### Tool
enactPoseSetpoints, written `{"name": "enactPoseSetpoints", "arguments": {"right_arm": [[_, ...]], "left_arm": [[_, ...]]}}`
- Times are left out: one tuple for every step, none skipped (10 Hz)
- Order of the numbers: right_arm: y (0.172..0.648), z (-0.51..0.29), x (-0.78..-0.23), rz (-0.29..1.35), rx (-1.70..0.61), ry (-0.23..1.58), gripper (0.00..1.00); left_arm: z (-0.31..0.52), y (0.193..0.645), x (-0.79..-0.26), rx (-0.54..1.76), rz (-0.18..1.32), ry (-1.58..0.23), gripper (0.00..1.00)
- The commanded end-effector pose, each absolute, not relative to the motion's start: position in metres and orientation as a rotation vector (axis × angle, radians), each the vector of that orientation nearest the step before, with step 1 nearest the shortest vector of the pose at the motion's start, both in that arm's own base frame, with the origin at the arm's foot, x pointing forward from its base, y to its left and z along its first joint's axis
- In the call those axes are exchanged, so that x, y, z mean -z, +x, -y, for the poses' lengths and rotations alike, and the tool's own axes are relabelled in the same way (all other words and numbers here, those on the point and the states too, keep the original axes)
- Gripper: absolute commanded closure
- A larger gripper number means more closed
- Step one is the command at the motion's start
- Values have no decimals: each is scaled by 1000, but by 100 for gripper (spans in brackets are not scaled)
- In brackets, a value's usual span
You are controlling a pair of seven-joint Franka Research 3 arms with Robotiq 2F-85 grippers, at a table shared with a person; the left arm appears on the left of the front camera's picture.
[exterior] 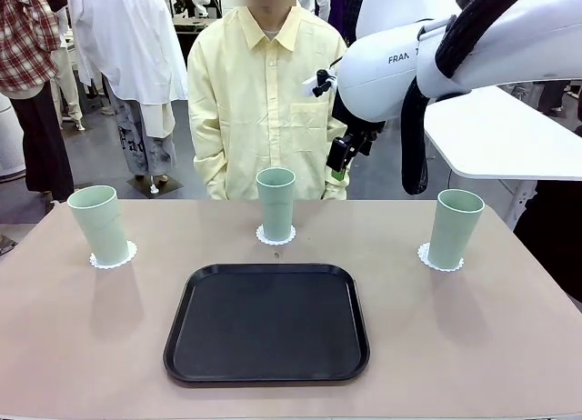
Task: Place coasters on the table and set cups on them.
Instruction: Take one Reusable plastic cup from the Flat Tray and place it on a coaster set by the human.
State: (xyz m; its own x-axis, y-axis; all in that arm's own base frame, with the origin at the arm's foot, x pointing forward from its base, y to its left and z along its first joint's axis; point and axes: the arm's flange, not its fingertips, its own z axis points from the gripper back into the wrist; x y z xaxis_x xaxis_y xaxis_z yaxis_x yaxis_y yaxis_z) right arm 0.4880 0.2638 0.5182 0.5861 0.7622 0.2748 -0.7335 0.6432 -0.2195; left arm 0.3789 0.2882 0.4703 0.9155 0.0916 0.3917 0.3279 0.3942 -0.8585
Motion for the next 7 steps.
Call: {"name": "enactPoseSetpoints", "arguments": {"right_arm": [[487,-262,-514,380,-867,-108,0],[487,-262,-514,380,-867,-108,0],[487,-262,-514,380,-867,-108,0],[488,-264,-518,361,-873,-86,0],[457,-221,-533,375,-730,118,0],[442,-178,-554,430,-559,200,0],[434,-143,-568,427,-439,309,0]], "left_arm": [[-288,378,-473,158,416,-1168,0],[-288,378,-473,158,416,-1168,0],[-288,378,-473,158,416,-1168,0],[-288,378,-473,158,416,-1168,0],[-288,378,-473,158,416,-1168,0],[-288,378,-473,158,416,-1168,0],[-288,378,-473,158,416,-1168,0]]}}
